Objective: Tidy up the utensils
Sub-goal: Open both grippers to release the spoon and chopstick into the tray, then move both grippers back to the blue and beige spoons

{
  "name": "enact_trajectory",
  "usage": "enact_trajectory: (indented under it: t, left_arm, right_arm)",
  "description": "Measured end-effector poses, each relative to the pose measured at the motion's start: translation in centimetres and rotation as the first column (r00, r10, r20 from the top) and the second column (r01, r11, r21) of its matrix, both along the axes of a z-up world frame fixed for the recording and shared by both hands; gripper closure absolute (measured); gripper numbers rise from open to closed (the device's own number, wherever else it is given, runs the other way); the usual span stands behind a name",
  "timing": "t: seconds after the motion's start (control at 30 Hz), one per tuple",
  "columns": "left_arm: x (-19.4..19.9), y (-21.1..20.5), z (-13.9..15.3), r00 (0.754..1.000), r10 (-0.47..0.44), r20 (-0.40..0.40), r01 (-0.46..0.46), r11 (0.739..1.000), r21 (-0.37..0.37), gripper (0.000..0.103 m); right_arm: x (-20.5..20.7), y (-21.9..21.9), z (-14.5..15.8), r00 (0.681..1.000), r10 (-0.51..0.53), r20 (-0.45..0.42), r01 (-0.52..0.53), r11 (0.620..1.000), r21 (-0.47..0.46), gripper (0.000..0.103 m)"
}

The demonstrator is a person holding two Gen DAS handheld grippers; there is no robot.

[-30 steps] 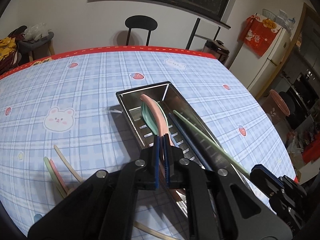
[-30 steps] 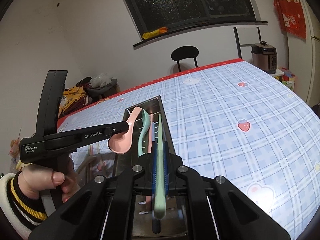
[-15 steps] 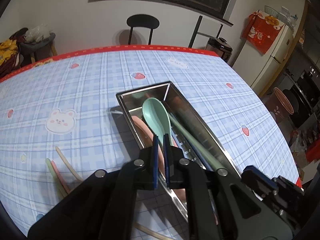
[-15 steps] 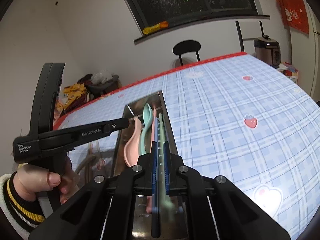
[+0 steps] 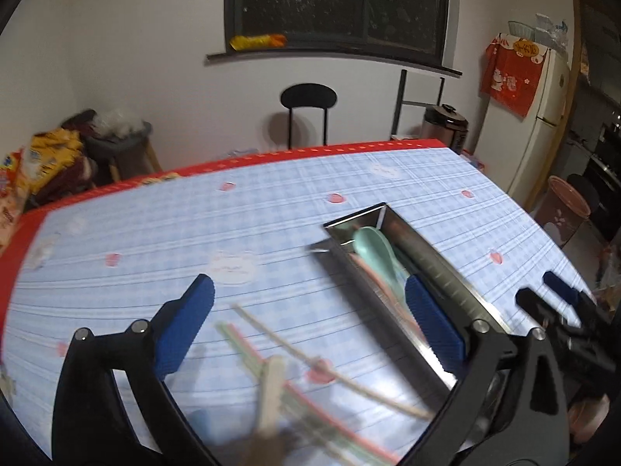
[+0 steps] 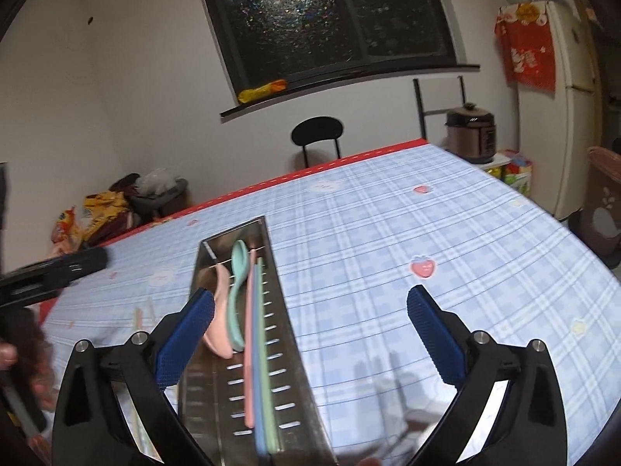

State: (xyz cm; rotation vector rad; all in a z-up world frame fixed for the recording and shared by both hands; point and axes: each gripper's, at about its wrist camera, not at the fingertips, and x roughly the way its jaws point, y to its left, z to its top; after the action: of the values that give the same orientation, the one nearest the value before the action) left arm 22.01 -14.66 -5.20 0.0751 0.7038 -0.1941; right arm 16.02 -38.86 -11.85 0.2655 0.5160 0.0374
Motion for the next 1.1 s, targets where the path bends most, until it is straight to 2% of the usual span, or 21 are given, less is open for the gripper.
enact_trajectory:
  t: [0.13,0.27,0.5,0.57,0.67,0.73,0.93,1.1]
  left_arm:
    - [-2.4,3.1,1.0,0.999,0.032,0.023,-0.032,0.999,0.020,0.006]
    - [-5.2,6.6,1.5,0.996,0.061,0.060,-0.062,0.998,0.008,0.006]
    - [-10.8,11.7,1.1,0.989,0.041,0.141,-0.042,0.999,0.006,0.006]
    - [-11.6,12.6,0.7,0.990,0.040,0.137,-0.039,0.999,-0.006,0.006]
    - [-12.8,14.5,-0.1,0.993,0.022,0.116,-0.014,0.997,-0.073,0.006]
    - [-13.3,15.4,-0.7,0.993,0.026,0.113,-0.015,0.996,-0.091,0.006]
    - [-13.7,17.0,-2.8,0.996,0.018,0.084,-0.009,0.994,-0.109,0.006]
    - [-13.7,17.6,-4.4,0.998,-0.006,0.058,0.014,0.991,-0.135,0.006]
  right_arm:
    - [-1.0,0.3,0.3,0.998,-0.050,0.036,0.052,0.997,-0.055,0.006]
    - [-2.2,0.8,0.8,0.995,-0.079,0.067,0.086,0.991,-0.100,0.006]
    - [-5.9,2.8,2.1,0.985,0.006,0.175,0.012,0.995,-0.101,0.006]
    - [-6.5,3.7,2.2,0.985,0.034,0.169,-0.015,0.994,-0.111,0.006]
    - [-7.2,5.4,2.3,0.986,0.064,0.151,-0.043,0.989,-0.139,0.006]
    - [-7.5,6.7,2.4,0.985,0.106,0.137,-0.086,0.986,-0.144,0.006]
    - [-7.2,10.8,1.8,0.980,0.200,0.006,-0.197,0.970,-0.143,0.006]
    - [-7.0,13.6,1.4,0.964,0.265,-0.031,-0.267,0.954,-0.134,0.006]
